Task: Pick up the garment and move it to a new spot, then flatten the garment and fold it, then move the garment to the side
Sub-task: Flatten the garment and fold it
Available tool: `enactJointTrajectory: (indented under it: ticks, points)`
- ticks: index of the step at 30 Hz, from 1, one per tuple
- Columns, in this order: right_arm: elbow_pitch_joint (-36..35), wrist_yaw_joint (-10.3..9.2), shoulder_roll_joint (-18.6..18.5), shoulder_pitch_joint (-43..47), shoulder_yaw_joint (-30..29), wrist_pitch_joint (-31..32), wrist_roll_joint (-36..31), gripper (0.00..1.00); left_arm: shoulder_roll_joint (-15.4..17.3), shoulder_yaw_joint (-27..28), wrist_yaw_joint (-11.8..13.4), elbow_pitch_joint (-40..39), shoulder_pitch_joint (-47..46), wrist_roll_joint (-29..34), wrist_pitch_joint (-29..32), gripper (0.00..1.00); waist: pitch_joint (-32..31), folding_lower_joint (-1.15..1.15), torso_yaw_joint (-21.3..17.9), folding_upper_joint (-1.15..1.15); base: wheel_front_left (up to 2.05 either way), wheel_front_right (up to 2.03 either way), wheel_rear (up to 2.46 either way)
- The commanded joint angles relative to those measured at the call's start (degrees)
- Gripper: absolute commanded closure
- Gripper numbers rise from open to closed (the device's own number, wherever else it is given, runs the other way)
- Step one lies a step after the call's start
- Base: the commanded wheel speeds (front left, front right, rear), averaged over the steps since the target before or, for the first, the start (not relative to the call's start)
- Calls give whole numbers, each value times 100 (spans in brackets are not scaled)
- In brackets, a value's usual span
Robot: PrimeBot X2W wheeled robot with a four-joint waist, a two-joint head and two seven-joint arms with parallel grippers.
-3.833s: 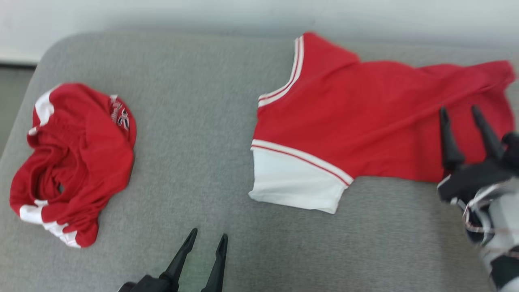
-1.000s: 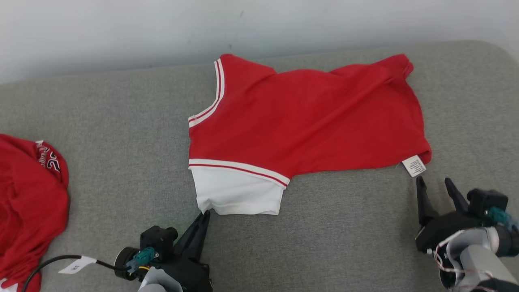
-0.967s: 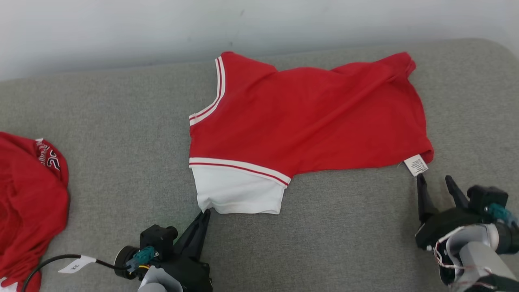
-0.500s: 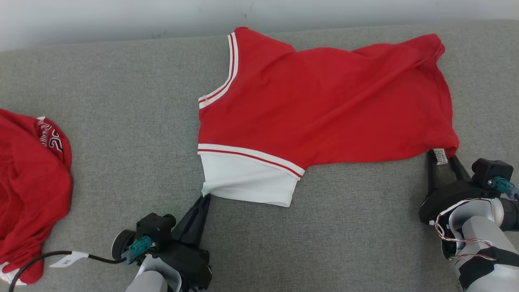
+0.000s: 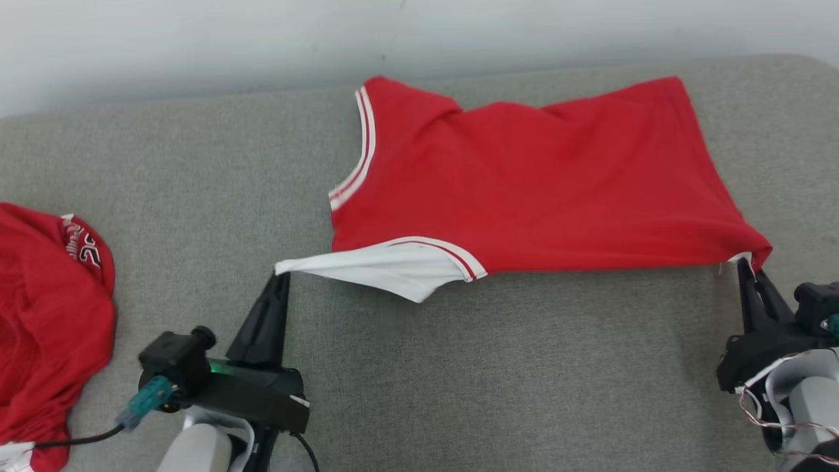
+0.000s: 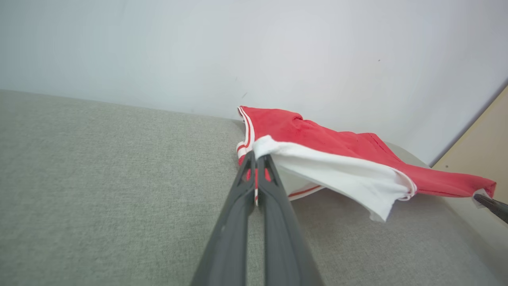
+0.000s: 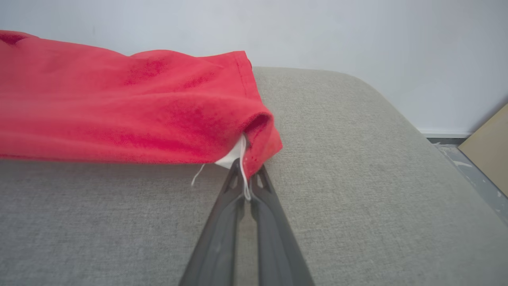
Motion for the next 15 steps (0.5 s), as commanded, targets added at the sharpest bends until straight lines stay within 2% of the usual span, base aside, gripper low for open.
enactJointTrajectory:
  ticks: [1, 5, 6, 10, 12, 14, 15]
  points:
    - [-134, -7, -169, 175, 32, -6, -26, 100, 42, 202, -3, -188, 148, -165, -28, 100, -275, 0, -147, 0, 0, 0, 0]
    - [-519, -8, -491, 505, 384, -4, 153, 100, 148, 473, 0, -523, 234, -254, -29, 100, -551, 0, -225, 0, 0, 0, 0]
    - [-619, -9, -693, 659, 690, -2, 344, 100, 215, 561, 21, -581, 248, -252, -29, 100, -665, 0, -262, 0, 0, 0, 0]
    - [-641, -16, -1037, 859, 1159, 22, 749, 100, 347, 689, 49, -582, 214, -272, -30, 100, -772, 0, -302, 0, 0, 0, 0]
    - [-585, -22, -1106, 952, 1305, 20, 952, 86, 377, 701, 44, -555, 196, -281, -29, 100, -778, 0, -308, 0, 0, 0, 0]
    - [-497, -22, -1103, 1007, 1433, 18, 1087, 61, 390, 630, 5, -540, 200, -284, 6, 100, -766, 0, -312, 0, 0, 0, 0]
    - [-454, -22, -1071, 1025, 1484, 15, 1170, 31, 384, 590, -15, -540, 210, -295, 24, 100, -755, 0, -314, 0, 0, 0, 0]
